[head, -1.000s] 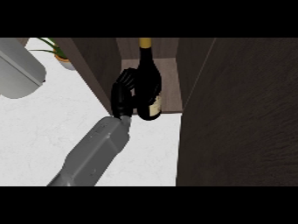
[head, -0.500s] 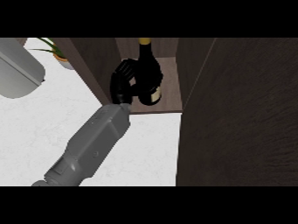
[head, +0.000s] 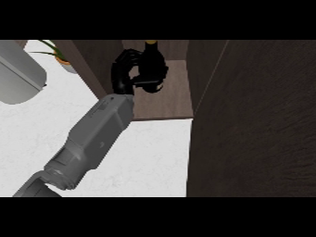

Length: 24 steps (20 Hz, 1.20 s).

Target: Pick up the wine, place it into the cabinet and close the cabinet

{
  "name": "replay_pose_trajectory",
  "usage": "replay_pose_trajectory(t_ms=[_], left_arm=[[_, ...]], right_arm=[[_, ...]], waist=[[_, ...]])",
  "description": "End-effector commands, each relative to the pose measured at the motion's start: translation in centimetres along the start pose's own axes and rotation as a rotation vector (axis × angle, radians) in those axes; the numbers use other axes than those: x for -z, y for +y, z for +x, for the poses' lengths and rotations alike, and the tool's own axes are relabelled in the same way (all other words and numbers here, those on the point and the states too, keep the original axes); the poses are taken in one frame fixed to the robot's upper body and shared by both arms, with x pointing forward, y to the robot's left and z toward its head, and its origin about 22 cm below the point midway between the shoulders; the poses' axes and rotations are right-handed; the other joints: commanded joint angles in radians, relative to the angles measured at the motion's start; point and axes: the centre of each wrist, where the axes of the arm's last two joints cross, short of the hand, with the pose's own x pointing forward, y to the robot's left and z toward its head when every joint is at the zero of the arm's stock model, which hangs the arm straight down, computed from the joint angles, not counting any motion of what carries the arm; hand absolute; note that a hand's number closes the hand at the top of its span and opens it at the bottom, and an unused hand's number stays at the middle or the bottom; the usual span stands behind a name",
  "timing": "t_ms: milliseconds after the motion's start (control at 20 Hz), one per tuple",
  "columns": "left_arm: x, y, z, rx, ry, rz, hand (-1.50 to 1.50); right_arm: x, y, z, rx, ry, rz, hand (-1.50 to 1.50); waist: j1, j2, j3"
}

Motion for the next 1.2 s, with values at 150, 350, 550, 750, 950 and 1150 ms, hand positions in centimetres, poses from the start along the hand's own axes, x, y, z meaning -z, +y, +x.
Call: replay_pose_trajectory(t_ms=[150, 350, 550, 750, 950, 1150], left_arm=[[2.2, 0.5, 2.0, 0.185, -0.103, 0.073, -1.5], [3.3, 1.9, 2.2, 0.222, -0.098, 0.078, -1.5], [3.0, 2.3, 1.2, 0.24, -0.084, 0.097, -1.5], [3.4, 3.2, 1.1, 0.272, -0.079, 0.132, -1.5], [3.5, 3.5, 1.1, 0.268, -0.101, 0.101, -1.5], [3.9, 4.9, 0.9, 0.242, -0.152, 0.05, -1.5]], right_arm=[[-1.4, 0.0, 2.1, 0.057, -0.057, 0.049, -1.5], [-1.8, 0.2, 2.3, 0.063, -0.081, 0.063, -1.5], [-1.5, 0.1, 2.7, 0.048, -0.08, 0.058, -1.5], [-2.0, 0.2, 2.3, 0.063, -0.072, 0.064, -1.5], [-1.2, 0.1, 1.9, 0.06, -0.08, 0.069, -1.5], [-2.5, 0.4, 2.8, 0.06, -0.085, 0.054, -1.5]], waist=[[-0.007, -0.002, 0.002], [-0.015, 0.0, 0.002], [-0.018, 0.006, 0.001], [-0.025, 0.003, 0.002], [-0.013, 0.005, 0.001], [-0.023, 0.002, 0.001]])
